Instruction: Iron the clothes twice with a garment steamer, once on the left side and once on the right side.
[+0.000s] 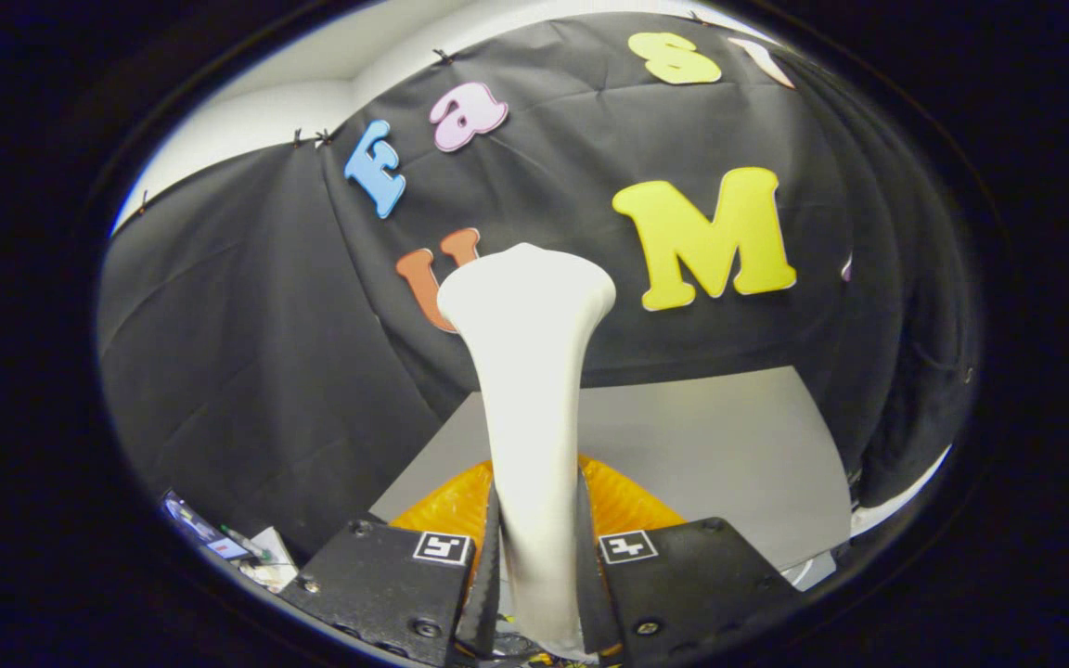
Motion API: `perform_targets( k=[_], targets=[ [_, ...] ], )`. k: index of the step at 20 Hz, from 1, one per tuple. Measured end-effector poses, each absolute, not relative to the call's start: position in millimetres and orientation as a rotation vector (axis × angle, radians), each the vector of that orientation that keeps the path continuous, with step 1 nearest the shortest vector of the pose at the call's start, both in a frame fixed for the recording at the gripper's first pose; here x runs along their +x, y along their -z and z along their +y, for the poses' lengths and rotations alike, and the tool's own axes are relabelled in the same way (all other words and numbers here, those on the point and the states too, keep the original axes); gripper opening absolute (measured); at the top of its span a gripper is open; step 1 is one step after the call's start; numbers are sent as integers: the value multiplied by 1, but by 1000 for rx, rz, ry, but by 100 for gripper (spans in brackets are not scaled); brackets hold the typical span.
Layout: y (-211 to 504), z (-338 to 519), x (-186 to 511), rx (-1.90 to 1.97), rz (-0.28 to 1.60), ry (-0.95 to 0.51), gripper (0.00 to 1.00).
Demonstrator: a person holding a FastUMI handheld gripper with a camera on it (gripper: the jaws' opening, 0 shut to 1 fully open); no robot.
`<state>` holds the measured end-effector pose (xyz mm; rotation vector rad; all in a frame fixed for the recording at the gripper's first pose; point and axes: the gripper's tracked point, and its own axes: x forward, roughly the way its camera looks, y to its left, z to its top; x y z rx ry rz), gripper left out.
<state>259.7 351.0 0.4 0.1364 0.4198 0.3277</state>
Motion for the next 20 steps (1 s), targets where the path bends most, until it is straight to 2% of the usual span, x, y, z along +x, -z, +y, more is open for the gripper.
perform_targets(
  k=[5,12,20],
  targets=[
    [-17,290,205,189,340,-249,37],
    [-49,176,144,233,192,-47,37],
    [-123,83,105,213,-30,99,37]
  ],
)
